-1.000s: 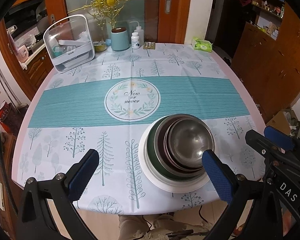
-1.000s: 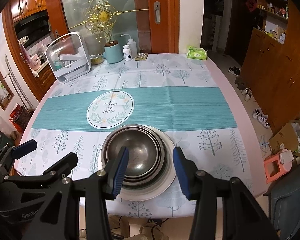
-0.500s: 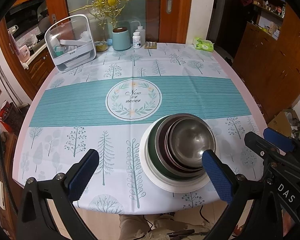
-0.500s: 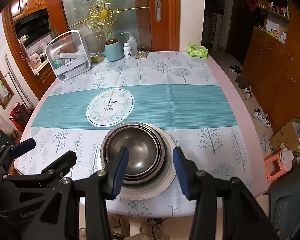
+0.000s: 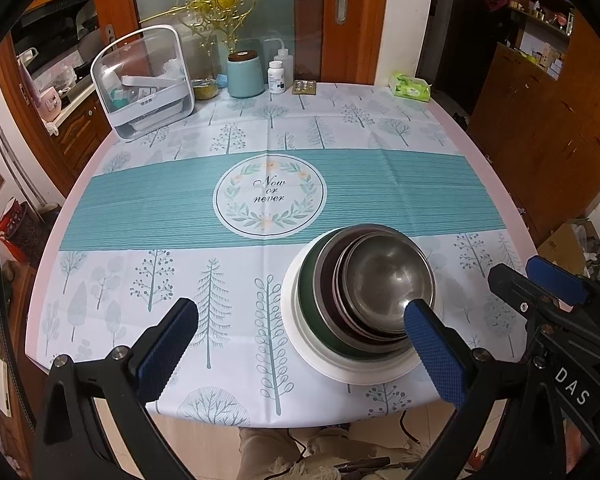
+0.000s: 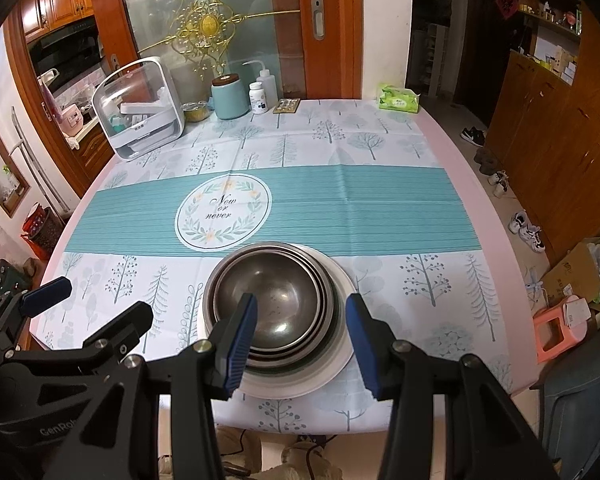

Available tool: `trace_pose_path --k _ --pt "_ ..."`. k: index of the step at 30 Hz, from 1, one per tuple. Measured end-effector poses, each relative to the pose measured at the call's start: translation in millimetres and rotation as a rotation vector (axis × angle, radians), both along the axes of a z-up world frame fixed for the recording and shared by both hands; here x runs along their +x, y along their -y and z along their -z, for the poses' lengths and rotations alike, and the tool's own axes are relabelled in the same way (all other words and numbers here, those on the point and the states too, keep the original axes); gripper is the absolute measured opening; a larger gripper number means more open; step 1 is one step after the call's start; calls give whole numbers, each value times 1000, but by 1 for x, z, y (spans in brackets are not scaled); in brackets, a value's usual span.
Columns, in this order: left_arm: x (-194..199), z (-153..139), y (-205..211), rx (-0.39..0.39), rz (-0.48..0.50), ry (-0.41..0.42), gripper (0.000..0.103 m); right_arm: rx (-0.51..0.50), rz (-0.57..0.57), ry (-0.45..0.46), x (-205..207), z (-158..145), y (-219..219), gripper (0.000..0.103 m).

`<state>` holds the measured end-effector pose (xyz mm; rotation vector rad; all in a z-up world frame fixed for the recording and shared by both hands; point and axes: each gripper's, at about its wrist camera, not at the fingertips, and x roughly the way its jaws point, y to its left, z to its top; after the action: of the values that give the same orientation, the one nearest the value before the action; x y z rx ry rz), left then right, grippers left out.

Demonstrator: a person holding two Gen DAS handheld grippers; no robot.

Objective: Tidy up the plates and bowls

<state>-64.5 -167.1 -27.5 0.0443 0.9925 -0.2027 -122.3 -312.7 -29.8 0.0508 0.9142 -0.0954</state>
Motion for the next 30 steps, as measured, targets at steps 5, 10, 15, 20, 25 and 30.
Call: trace_pose_path --k 5,10,15,20,25,30 --pt "0 1 0 0 0 -1 102 0 0 0 1 0 1 47" --pt "2 2 4 1 7 -4 102 6 4 -4 1 5 0 47" --pt "4 3 6 1 8 -4 102 11 9 -9 2 8 -1 47" --pt "4 3 6 0 7 -7 102 11 7 -9 2 8 0 47" --pt "4 3 5 0 9 -7 102 14 7 -11 3 9 0 47" --pt "5 4 5 2 8 -5 102 13 7 -11 3 9 0 47"
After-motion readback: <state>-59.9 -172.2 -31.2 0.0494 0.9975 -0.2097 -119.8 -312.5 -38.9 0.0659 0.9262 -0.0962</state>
